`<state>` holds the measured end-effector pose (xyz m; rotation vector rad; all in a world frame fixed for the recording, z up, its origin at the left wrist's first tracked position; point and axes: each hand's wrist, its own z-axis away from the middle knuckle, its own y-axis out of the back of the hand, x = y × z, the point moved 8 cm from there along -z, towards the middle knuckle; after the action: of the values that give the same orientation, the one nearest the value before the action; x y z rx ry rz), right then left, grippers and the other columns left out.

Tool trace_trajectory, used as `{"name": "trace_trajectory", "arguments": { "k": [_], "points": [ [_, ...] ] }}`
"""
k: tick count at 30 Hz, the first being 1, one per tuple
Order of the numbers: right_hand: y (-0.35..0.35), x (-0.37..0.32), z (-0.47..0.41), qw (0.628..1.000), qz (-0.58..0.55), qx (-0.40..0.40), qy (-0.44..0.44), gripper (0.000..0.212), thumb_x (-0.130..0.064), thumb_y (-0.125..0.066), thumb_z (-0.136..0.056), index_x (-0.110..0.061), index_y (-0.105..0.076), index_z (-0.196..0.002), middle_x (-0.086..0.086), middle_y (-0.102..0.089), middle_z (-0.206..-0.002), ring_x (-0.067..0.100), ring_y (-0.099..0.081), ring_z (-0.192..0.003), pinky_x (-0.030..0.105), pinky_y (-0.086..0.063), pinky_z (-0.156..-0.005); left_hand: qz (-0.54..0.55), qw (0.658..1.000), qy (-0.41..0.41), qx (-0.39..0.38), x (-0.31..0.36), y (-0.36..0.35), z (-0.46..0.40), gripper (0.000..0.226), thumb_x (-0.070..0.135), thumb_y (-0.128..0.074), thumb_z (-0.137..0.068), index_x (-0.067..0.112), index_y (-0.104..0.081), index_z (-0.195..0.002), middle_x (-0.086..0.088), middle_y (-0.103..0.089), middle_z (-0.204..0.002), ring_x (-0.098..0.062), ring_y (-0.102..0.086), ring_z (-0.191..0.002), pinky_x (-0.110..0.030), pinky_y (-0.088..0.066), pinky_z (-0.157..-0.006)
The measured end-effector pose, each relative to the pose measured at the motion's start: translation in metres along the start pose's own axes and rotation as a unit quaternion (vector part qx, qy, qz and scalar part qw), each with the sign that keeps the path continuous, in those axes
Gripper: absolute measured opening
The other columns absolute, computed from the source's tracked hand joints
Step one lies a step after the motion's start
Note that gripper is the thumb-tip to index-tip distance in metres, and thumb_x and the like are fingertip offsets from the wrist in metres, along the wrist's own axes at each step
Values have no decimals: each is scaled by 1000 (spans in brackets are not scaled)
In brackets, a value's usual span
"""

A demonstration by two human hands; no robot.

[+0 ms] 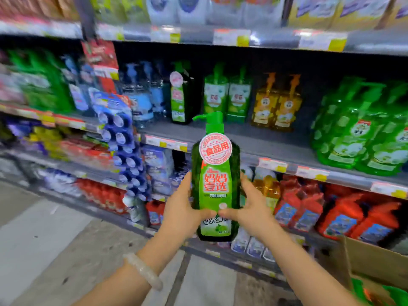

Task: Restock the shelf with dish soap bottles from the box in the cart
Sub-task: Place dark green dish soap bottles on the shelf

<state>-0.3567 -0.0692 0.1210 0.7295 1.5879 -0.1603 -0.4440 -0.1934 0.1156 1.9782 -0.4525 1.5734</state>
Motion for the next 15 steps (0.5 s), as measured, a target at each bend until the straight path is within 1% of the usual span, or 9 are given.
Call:
{"name": "trace_trajectory", "arguments": {
  "k": [2, 3, 5, 7, 8, 10, 13, 14, 15],
  "points": [
    [-31, -15, -17, 999, 8, -12, 28, 86, 2, -79, -66, -50, -37, -121, -19, -53, -122, 4, -49, -117, 14, -47, -92, 2, 1000, -8, 18, -4, 32, -8, 78, 23, -82, -47, 61, -46, -105, 19, -66, -106, -8, -64, -101, -43, -55, -87],
    [-44, -20, -26, 999, 10, -16, 36, 87, 1, -78, -67, -55, -34, -117, -20, -53, -121, 3, -49, -117, 10, -45, -90, 2, 1000, -13, 26, -6, 46, -14, 78, 28, -81, -45, 61, -46, -106, 21, -66, -106, -7, -64, -101, -42, -55, -87],
    [-65, -28, -47, 999, 5, -18, 49, 86, 1, -78, -68, -53, -34, -119, -17, -53, -124, 6, -49, -119, 21, -45, -97, 8, 999, -21, 38, -11, 70, -30, 80, 33, -80, -43, 61, -45, -109, 19, -67, -108, -9, -65, -103, -44, -55, -88],
    [-82, -34, -70, 998, -3, -21, 59, 86, 2, -77, -68, -47, -33, -124, -11, -53, -129, 10, -49, -122, 33, -44, -102, 9, 999, -33, 41, -15, 89, -50, 81, 29, -80, -46, 63, -45, -110, 19, -67, -109, -10, -64, -104, -45, -54, -90],
    [-89, -37, -84, 998, -3, -23, 65, 86, 1, -77, -69, -47, -34, -124, -12, -54, -128, 10, -50, -122, 34, -44, -102, 6, 998, -40, 41, -17, 97, -62, 82, 24, -80, -48, 63, -44, -110, 20, -66, -109, -9, -63, -105, -44, -53, -91],
    [-100, -39, -114, 997, -8, -21, 76, 83, 3, -76, -69, -50, -37, -121, -17, -55, -124, 4, -53, -117, 29, -47, -97, -1, 998, -50, 35, -19, 112, -92, 84, 19, -81, -53, 61, -42, -115, 21, -65, -111, -7, -62, -108, -43, -53, -91],
    [-112, -39, -169, 996, -16, -5, 84, 86, 4, -76, -68, -47, -37, -126, -23, -55, -122, -12, -52, -110, 13, -47, -89, -14, 997, -68, 32, -22, 131, -147, 88, 18, -80, -56, 68, -38, -113, 29, -63, -108, -4, -60, -108, -39, -54, -89],
    [-115, -39, -188, 996, -18, 0, 83, 88, 4, -77, -67, -42, -37, -131, -21, -55, -124, -10, -52, -111, 14, -46, -91, -18, 997, -71, 33, -23, 136, -166, 90, 17, -80, -56, 69, -37, -114, 30, -63, -107, -5, -60, -108, -39, -54, -89],
    [-117, -40, -208, 996, -20, 5, 82, 90, 3, -77, -67, -34, -35, -138, -16, -54, -129, -4, -51, -115, 19, -46, -95, -23, 996, -74, 35, -24, 141, -187, 92, 16, -79, -55, 65, -36, -119, 27, -64, -109, -8, -61, -108, -39, -54, -90]
  ]
}}
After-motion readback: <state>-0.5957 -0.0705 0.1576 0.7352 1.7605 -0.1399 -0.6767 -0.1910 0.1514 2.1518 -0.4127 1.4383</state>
